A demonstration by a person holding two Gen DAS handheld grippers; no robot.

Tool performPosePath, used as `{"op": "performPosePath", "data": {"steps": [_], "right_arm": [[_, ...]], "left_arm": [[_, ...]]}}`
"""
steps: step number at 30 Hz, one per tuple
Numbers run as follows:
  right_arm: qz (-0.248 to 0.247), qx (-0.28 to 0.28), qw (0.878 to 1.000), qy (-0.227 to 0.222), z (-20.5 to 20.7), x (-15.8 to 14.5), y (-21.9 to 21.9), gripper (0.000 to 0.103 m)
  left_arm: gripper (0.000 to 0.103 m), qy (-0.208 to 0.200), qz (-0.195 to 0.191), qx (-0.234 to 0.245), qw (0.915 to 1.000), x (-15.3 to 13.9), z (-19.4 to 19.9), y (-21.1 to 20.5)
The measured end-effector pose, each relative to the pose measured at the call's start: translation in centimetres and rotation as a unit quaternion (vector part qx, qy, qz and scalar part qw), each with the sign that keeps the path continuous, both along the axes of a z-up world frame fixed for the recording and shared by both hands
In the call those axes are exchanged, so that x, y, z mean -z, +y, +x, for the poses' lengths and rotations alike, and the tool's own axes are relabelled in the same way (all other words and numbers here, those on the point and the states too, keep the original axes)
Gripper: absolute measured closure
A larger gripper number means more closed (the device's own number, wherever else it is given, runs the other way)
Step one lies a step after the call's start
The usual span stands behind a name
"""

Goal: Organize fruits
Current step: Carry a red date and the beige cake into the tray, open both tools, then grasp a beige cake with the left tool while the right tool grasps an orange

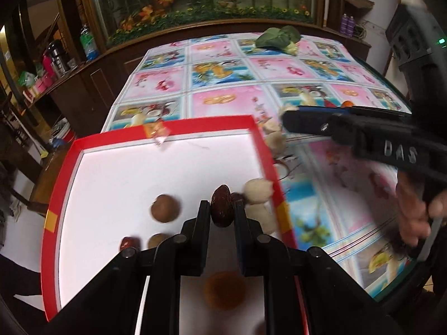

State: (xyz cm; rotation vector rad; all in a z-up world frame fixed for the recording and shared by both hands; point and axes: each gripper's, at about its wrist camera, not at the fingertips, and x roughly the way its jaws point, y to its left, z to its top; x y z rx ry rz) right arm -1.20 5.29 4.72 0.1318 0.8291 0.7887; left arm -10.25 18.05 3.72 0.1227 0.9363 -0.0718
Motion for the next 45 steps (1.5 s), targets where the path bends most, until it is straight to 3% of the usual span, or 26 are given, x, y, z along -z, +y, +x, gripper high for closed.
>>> {"op": "performPosePath", "data": {"steps": [8,20,22,24,29,31,36,45], "right_arm": [[-0.029,-0.049,0.998,-0.003,-1.3,0.8,7.2,0.076],[-0.079,-0.068,0.995,0.009,-1.4,2.5,9.0,0.076],[-0.083,-0.073,0.994,0.012,-1.5,2.4,8.9,0.076],[-0.081,-0.077,0.994,0.021,-1.3,2.4,8.7,0.075],[-0.041,-0.076,0.995,0.04,-0.3,1.5,6.3,0.07],[-0.027,-0.065,0.997,0.041,0.1,1.0,5.0,0.058],[-0.011,-0.034,0.999,0.031,1.3,-0.2,0.9,0.058],[0.003,0.081,0.996,0.034,4.9,-0.8,-10.9,0.058]], "left_arm": [[0.088,0.009,0.016,-0.014,0.9997,0.6,0.6,1.9],[0.086,0.017,0.023,-0.036,0.9989,1.2,0.8,2.6],[0.077,0.019,0.022,-0.047,0.9985,1.1,0.8,2.7],[0.053,0.019,0.021,-0.059,0.9978,1.0,0.9,2.9],[0.044,0.016,0.009,-0.081,0.9965,0.4,1.2,2.7],[0.04,0.014,0.008,-0.079,0.9968,-0.1,1.4,1.9],[0.037,0.006,0.013,-0.054,0.9984,-1.0,2.2,-0.8],[0.036,0.006,0.019,0.016,0.9997,-1.4,4.2,-7.9]]}}
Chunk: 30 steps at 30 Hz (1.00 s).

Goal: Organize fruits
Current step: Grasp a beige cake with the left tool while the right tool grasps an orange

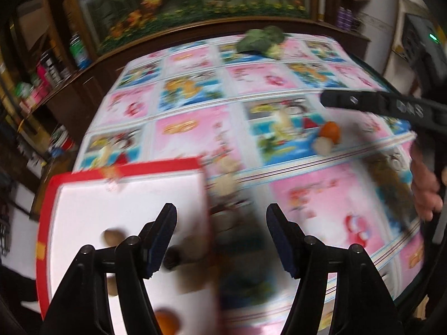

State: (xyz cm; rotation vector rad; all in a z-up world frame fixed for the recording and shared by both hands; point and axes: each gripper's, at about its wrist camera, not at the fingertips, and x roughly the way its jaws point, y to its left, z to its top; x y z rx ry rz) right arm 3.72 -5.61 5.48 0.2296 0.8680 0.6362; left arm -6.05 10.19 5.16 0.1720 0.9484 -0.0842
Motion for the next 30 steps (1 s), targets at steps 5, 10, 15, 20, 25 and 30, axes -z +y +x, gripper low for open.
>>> {"op": "performPosePath", "data": {"steps": [5,10,15,20,25,30], "right_arm": [[-0.006,0.064,0.997,0.038,2.4,0.9,-4.5,0.058],[-0.006,0.09,0.991,0.093,3.5,2.6,-5.9,0.058],[-0.013,0.095,0.989,0.111,3.7,3.2,-6.1,0.058],[-0.005,0.113,0.985,0.127,4.0,3.5,-7.0,0.058],[-0.004,0.107,0.986,0.13,3.9,3.4,-6.7,0.058],[-0.008,0.109,0.985,0.135,4.0,3.6,-6.6,0.058]], "left_arm": [[0.036,0.004,0.003,0.052,0.9986,0.3,1.5,-4.8],[0.036,0.02,-0.006,0.083,0.9963,2.0,4.2,-8.2],[0.036,0.032,-0.01,0.086,0.9957,3.4,5.9,-9.4],[0.036,0.034,-0.014,0.085,0.9957,4.0,6.6,-10.3],[0.04,0.032,-0.022,0.095,0.9947,4.2,7.0,-11.0],[0.063,0.035,-0.037,0.119,0.9916,4.1,6.8,-11.5]]}}
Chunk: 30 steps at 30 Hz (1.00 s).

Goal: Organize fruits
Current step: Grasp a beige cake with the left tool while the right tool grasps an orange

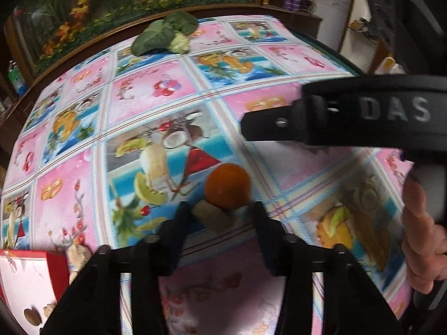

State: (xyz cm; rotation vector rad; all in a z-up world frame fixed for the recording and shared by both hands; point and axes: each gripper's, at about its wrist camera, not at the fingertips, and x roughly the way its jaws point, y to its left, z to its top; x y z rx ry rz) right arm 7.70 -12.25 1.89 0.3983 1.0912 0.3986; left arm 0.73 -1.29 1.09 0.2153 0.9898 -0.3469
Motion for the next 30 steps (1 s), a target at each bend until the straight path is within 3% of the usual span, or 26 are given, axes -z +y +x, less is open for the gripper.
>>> {"op": "performPosePath", "data": {"steps": [1,3,7,15,19,30], "right_arm": [[0.0,0.0,1.0,0.001,0.0,0.0,0.0,0.058],[-0.001,-0.002,1.0,0.001,0.0,0.0,0.1,0.058],[-0.002,-0.011,1.0,0.0,-0.1,0.0,0.4,0.058],[-0.017,-0.057,0.998,0.014,-0.4,0.3,2.0,0.058],[-0.034,-0.062,0.997,0.014,-0.5,0.4,2.2,0.053],[-0.044,-0.095,0.994,0.018,-1.0,0.7,3.4,0.052]], "left_arm": [[0.065,-0.002,0.003,0.004,1.0,0.0,-0.2,-0.2],[0.079,-0.001,0.002,0.011,0.9999,-0.1,-0.2,-0.3],[0.085,-0.001,0.009,0.016,0.9998,-0.1,-0.7,-0.1],[0.086,0.003,0.009,-0.003,0.9999,-0.1,-1.3,1.7],[0.086,0.004,0.005,-0.009,0.9999,-0.1,-1.5,2.2],[0.086,0.006,-0.004,-0.022,0.9997,0.0,-1.3,2.5]]}}
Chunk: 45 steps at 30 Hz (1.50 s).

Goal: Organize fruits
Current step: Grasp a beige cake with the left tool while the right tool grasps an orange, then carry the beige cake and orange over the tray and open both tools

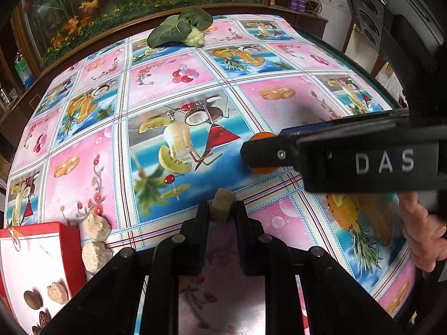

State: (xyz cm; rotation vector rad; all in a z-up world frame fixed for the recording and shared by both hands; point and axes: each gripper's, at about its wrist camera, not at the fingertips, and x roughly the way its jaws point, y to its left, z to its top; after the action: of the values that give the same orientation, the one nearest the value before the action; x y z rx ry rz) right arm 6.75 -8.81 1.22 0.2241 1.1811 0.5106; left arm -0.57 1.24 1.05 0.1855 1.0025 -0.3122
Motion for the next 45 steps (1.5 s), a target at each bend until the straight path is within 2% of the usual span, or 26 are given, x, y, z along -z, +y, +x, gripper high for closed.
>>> {"op": "performPosePath", "data": {"steps": [6,10,17,23,30,39,45], "right_arm": [[-0.011,-0.013,1.0,-0.003,-0.4,0.3,0.7,0.053],[-0.017,-0.018,1.0,-0.008,-0.5,0.4,1.0,0.068],[0.01,-0.009,1.0,-0.001,-0.4,0.4,0.6,0.069],[0.024,-0.002,0.999,-0.021,-0.7,-0.4,0.5,0.069],[0.033,0.016,0.998,-0.045,-1.0,-0.9,0.6,0.069],[0.033,0.032,0.997,-0.061,-0.8,-0.4,0.6,0.069],[0.031,0.04,0.997,-0.063,-0.6,-0.2,0.3,0.069]], "left_arm": [[0.086,0.001,-0.002,-0.004,1.0,0.0,0.0,0.2],[0.086,0.0,-0.001,-0.005,1.0,0.0,0.0,0.2],[0.086,0.002,-0.006,-0.013,0.9999,0.0,-0.1,0.5],[0.088,-0.002,-0.015,-0.027,0.9995,-0.4,-0.2,1.1],[0.09,-0.003,-0.044,-0.033,0.9985,-0.5,-0.5,1.0],[0.091,-0.011,-0.027,-0.037,0.9989,-0.1,-0.6,0.0],[0.09,-0.02,-0.001,-0.039,0.999,0.0,-0.7,-0.8]]}}
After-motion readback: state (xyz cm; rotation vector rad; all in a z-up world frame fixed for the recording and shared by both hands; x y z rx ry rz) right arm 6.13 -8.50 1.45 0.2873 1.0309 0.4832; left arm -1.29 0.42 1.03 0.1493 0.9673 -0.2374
